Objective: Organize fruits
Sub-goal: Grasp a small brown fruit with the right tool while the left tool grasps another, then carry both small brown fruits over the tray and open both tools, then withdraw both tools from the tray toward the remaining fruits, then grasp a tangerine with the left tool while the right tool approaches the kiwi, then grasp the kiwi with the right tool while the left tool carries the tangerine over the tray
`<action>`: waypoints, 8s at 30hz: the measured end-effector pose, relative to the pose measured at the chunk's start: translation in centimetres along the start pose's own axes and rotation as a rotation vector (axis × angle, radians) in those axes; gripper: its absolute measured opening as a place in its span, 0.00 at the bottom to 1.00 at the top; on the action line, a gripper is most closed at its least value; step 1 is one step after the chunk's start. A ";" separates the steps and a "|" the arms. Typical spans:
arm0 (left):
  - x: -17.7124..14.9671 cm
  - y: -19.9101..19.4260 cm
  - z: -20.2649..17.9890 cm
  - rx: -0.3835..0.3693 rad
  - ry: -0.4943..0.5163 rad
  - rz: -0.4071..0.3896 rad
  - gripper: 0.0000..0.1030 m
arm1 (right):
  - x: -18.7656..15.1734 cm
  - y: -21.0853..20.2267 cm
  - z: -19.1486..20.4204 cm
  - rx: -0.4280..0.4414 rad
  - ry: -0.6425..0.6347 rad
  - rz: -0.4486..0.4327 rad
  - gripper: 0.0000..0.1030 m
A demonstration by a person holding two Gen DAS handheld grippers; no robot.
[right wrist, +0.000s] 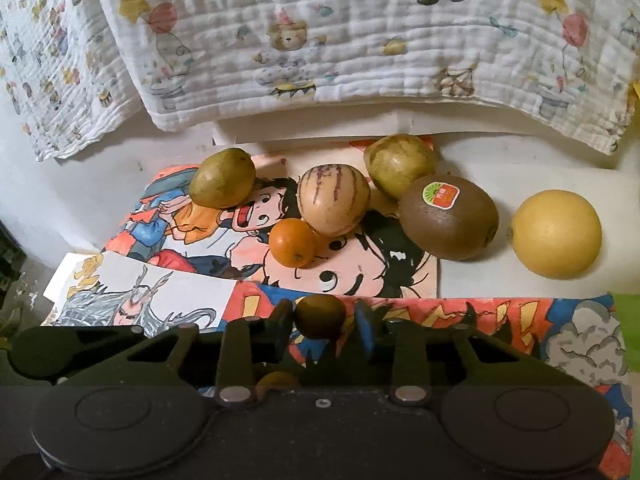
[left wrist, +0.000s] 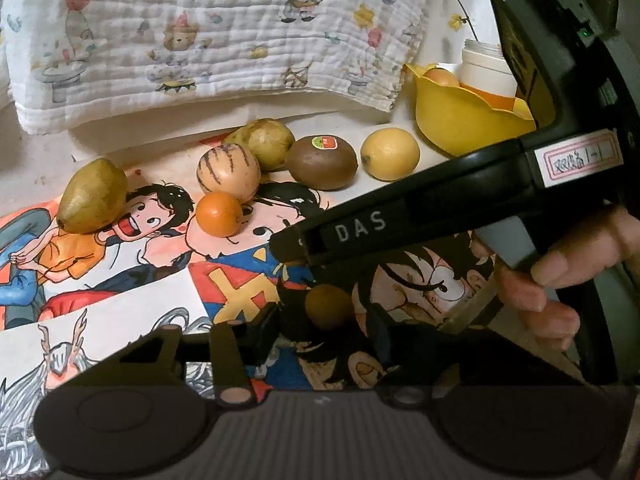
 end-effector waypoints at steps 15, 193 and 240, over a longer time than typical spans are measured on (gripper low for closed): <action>0.2 0.2 0.1 -0.020 -0.023 -0.007 0.29 | -0.2 0.3 -0.5 0.040 0.073 0.004 0.29; 3.1 -0.8 6.7 0.149 0.054 -0.086 0.99 | 5.1 -2.8 -5.3 -0.244 -0.373 -0.115 0.91; 4.6 1.4 7.2 0.042 -0.116 -0.054 0.36 | 3.2 0.9 -3.8 -0.222 -0.479 -0.141 0.59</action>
Point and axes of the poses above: each gripper's, at about its wrist camera, not at the fingertips, and y roughly the way its jaws point, z to its left, x to its top, the point moved 8 cm from there along y, roughly the way its jaws point, and after that the axes turned 4 degrees about -x, right-handed, at the moved point
